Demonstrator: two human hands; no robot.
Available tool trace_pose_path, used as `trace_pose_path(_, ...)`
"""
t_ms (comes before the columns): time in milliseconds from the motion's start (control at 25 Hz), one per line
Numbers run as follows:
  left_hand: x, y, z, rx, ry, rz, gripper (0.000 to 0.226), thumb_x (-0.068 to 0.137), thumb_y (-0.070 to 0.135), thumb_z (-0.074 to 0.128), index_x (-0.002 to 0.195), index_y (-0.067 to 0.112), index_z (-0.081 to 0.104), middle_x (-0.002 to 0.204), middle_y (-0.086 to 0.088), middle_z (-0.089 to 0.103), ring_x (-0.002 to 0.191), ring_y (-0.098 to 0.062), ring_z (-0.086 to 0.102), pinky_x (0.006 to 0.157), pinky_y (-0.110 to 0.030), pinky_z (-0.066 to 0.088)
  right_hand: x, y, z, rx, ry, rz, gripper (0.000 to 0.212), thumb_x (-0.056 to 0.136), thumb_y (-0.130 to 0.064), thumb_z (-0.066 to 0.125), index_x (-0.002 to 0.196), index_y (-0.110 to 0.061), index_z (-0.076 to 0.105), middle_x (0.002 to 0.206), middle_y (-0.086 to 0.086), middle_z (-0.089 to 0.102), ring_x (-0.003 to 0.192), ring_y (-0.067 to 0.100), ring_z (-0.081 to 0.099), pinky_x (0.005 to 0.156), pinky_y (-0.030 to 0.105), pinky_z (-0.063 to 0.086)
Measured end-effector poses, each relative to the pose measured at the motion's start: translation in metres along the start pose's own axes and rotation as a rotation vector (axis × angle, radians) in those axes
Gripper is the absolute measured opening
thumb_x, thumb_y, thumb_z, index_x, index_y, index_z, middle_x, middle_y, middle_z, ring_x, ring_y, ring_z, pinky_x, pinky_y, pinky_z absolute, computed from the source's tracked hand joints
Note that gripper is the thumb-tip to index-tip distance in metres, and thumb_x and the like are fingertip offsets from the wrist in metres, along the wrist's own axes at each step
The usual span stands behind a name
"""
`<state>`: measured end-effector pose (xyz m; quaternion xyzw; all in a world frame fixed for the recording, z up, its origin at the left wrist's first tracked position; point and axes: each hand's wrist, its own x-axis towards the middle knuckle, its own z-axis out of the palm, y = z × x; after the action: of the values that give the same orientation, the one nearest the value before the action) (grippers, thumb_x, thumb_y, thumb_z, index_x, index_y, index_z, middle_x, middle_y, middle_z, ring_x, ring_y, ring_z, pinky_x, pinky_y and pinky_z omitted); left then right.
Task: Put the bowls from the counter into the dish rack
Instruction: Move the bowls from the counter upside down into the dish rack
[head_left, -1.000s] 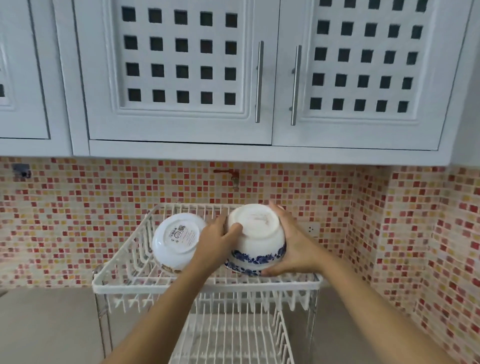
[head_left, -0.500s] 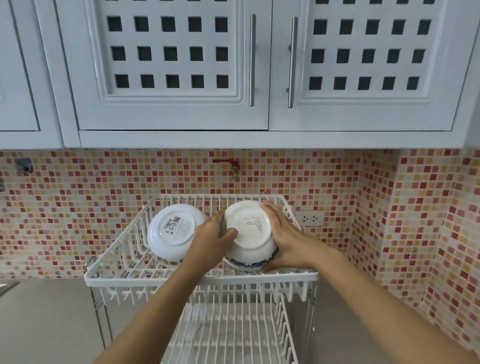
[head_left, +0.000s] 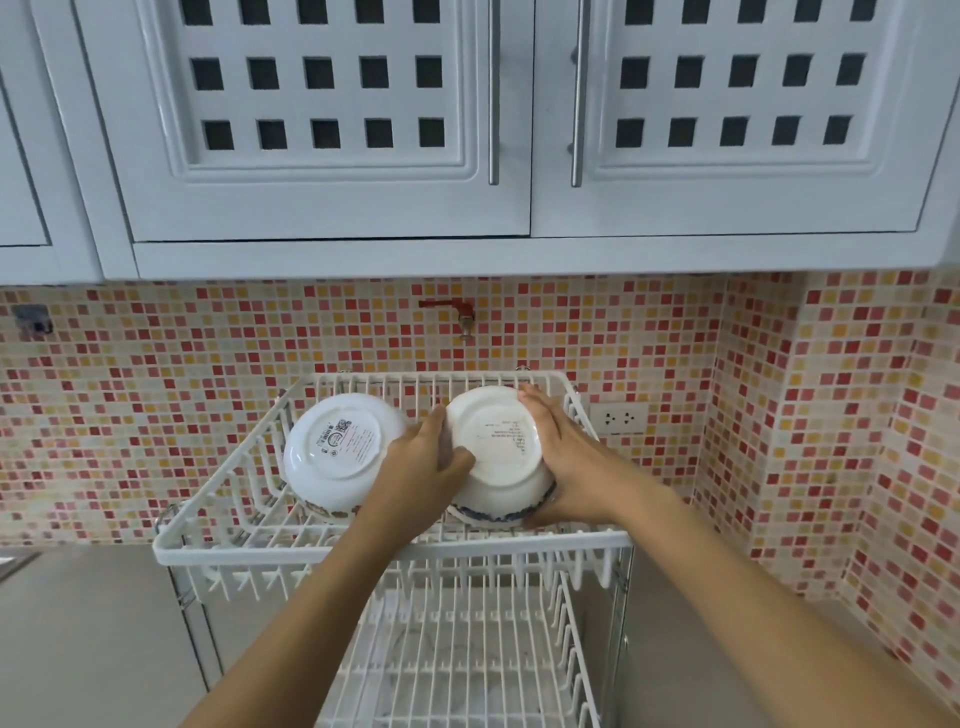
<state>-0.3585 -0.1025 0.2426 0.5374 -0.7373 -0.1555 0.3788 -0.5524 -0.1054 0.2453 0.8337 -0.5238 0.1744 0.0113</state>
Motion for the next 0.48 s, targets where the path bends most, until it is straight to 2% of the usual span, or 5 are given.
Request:
trace_pose_path(80, -0.001, 0.001, 0.001, 0.027, 0.002, 0.006, 0.058, 0.093, 0.025, 0.045, 0.146, 0.012, 0.028, 0.127, -0.014, 0.056, 0.094, -0.022, 0.051, 0.078, -0.029, 0.039, -0.001, -0.001, 0.001, -0.007, 0.004, 0.005, 0.136, 0.058, -0.045, 0.084, 0.147, -0.023, -0.016, 0.157, -0.006, -0.021, 0.147, 0.017, -0.003, 0.116, 0.043, 0.026)
trace_pose_path(160, -0.002, 0.003, 0.002, 0.051, -0.008, -0.008, 0.059, 0.094, 0.025, 0.043, 0.148, 0.009, 0.024, 0.140, -0.016, 0.049, 0.111, -0.029, 0.052, 0.086, -0.032, 0.041, -0.001, -0.002, 0.001, -0.027, -0.001, 0.004, 0.136, 0.059, -0.047, 0.083, 0.147, -0.023, -0.018, 0.157, -0.005, -0.024, 0.147, 0.017, -0.004, 0.114, 0.043, 0.029)
trace_pose_path(280, -0.006, 0.008, -0.001, 0.035, 0.014, -0.003, 0.060, 0.096, 0.026, 0.040, 0.150, 0.009, 0.018, 0.158, -0.012, 0.023, 0.143, -0.028, 0.027, 0.112, -0.037, 0.029, -0.007, -0.001, -0.005, 0.011, -0.034, 0.027, 0.139, 0.059, -0.052, 0.081, 0.146, -0.024, -0.023, 0.155, -0.006, -0.031, 0.145, 0.012, -0.015, 0.116, 0.038, 0.018)
trace_pose_path(400, -0.015, 0.016, -0.013, 0.008, 0.147, 0.066, 0.058, 0.099, 0.027, 0.035, 0.151, 0.014, 0.015, 0.160, -0.003, 0.016, 0.148, -0.018, 0.016, 0.117, -0.034, 0.019, -0.019, -0.003, -0.010, 0.142, -0.035, 0.089, 0.130, 0.067, -0.059, 0.073, 0.145, -0.026, -0.025, 0.153, -0.011, -0.033, 0.142, 0.006, -0.022, 0.119, 0.037, 0.003)
trace_pose_path(480, -0.026, 0.018, -0.020, -0.027, 0.162, 0.101, 0.055, 0.099, 0.025, 0.033, 0.151, 0.016, 0.018, 0.159, -0.001, 0.020, 0.147, -0.016, 0.017, 0.118, -0.033, 0.018, -0.028, -0.007, -0.011, 0.168, 0.024, 0.110, 0.107, 0.080, -0.061, 0.057, 0.147, -0.027, -0.019, 0.155, -0.011, -0.027, 0.144, 0.006, -0.016, 0.121, 0.042, 0.006)
